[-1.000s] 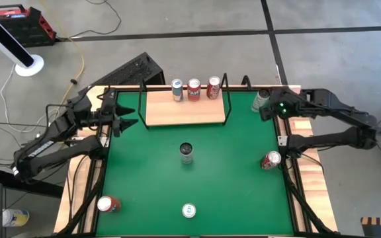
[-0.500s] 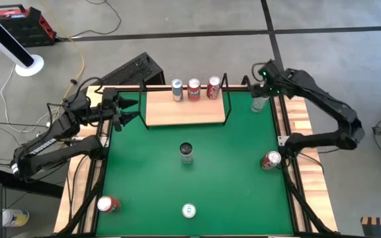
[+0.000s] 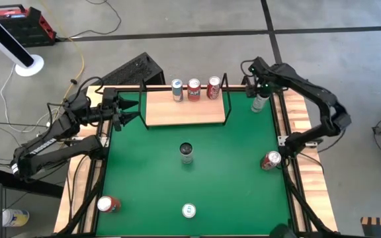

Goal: Place canned beverage on shelf
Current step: Put the top white soda can on the shelf

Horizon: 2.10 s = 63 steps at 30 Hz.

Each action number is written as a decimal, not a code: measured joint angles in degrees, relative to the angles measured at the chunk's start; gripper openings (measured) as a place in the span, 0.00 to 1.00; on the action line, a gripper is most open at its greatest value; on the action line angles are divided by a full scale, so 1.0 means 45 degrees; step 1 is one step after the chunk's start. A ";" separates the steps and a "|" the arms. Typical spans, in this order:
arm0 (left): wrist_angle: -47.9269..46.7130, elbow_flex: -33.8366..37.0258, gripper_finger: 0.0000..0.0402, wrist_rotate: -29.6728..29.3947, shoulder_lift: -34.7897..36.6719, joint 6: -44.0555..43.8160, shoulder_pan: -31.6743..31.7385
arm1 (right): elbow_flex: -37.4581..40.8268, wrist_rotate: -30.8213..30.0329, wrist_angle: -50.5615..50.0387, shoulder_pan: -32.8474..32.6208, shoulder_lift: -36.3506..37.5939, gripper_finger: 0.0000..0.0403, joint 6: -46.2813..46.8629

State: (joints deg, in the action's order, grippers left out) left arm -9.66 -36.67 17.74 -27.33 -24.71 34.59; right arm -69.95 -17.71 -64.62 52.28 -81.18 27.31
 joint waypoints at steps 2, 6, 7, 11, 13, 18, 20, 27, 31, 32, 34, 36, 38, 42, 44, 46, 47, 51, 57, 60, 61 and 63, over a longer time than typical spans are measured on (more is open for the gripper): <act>0.0001 0.0000 0.80 0.0000 0.0000 0.0000 0.0000 | 0.0000 -0.0006 0.0000 0.0003 -0.0184 0.97 -0.0093; -0.0003 -0.0005 0.80 -0.0041 0.0000 0.0000 0.0000 | -0.0001 -0.0001 -0.0137 0.0157 -0.0481 0.95 -0.0098; -0.0003 -0.0005 0.80 -0.0044 0.0000 0.0000 0.0000 | 0.0000 -0.0001 -0.0178 0.0211 -0.0529 0.94 -0.0104; -0.0021 -0.0009 0.80 -0.0052 -0.0005 0.0007 0.0000 | 0.0278 0.0227 -0.0259 0.0355 -0.0486 0.90 -0.0098; -0.0084 -0.0010 0.80 -0.0065 0.0000 0.0071 0.0000 | 0.0624 0.0584 -0.0214 0.0426 -0.0314 0.87 -0.0088; -0.0108 -0.0010 0.80 -0.0110 -0.0004 0.0199 0.0000 | 0.1691 0.0960 0.0635 0.0458 0.0172 0.78 -0.0131; -0.0107 -0.0010 0.80 -0.0124 -0.0005 0.0335 0.0000 | 0.1949 0.0953 0.0984 0.0367 0.0382 0.74 -0.0088; -0.0105 -0.0013 0.80 -0.0126 -0.0010 0.0341 0.0000 | 0.2074 0.1002 0.1181 0.0302 0.0868 0.69 -0.0088; -0.0100 -0.0015 0.80 -0.0124 -0.0008 0.0335 0.0000 | 0.2046 0.1184 0.1062 0.0237 0.1210 0.69 -0.0142; -0.0100 -0.0015 0.80 -0.0121 -0.0005 0.0335 0.0000 | 0.1976 0.1261 0.1009 0.0177 0.1341 0.69 -0.0147; -0.0100 -0.0015 0.80 -0.0121 -0.0005 0.0335 0.0000 | 0.1787 0.1483 0.0856 0.0012 0.1657 0.69 -0.0116; -0.0100 -0.0015 0.80 -0.0121 -0.0005 0.0333 0.0000 | 0.1426 0.1563 0.0573 -0.0167 0.1988 0.69 -0.0015; -0.0100 -0.0015 0.80 -0.0121 -0.0005 0.0330 0.0000 | 0.0939 0.1582 0.0291 -0.0373 0.2262 0.69 0.0028; -0.0109 -0.0015 0.80 -0.0117 -0.0005 0.0335 0.0000 | -0.0438 0.1485 -0.0257 -0.0985 0.2641 0.69 0.0236; -0.0197 -0.0015 0.80 -0.0107 -0.0005 0.0335 0.0000 | -0.1339 0.1291 -0.0483 -0.1532 0.2682 0.69 0.0398; -0.0329 -0.0015 0.80 -0.0011 -0.0009 0.0335 0.0000 | -0.2373 0.0931 -0.0759 -0.2202 0.2608 0.69 0.0603; -0.0395 -0.0015 0.80 0.0021 -0.0005 0.0336 0.0000 | -0.2916 0.0744 -0.0843 -0.2585 0.2549 0.69 0.0683; -0.0537 -0.0015 0.80 0.0347 0.0000 0.0340 -0.0005 | -0.5194 0.0008 -0.0532 -0.4315 0.2032 0.69 0.0673; -0.0637 -0.0015 0.80 0.0690 0.0080 0.0340 -0.0005 | -0.7977 -0.0520 0.0705 -0.6916 0.0142 0.69 0.0628; -0.0673 -0.0015 0.80 0.0713 0.0165 0.0377 -0.0005 | -0.9207 -0.0499 0.1303 -0.7849 -0.1360 0.69 0.0283; -0.0676 -0.0015 0.80 0.0773 0.0185 0.0381 -0.0004 | -0.9640 -0.0492 0.1388 -0.8041 -0.1919 0.69 0.0054; -0.0682 -0.0015 0.80 0.0967 0.0199 0.0384 -0.0005 | -1.0557 -0.0374 0.1497 -0.8267 -0.2985 0.68 -0.0288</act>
State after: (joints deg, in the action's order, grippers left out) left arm -12.73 -36.73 22.09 -26.44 -22.98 34.57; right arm -117.46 -19.39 -57.89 15.08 -94.61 26.02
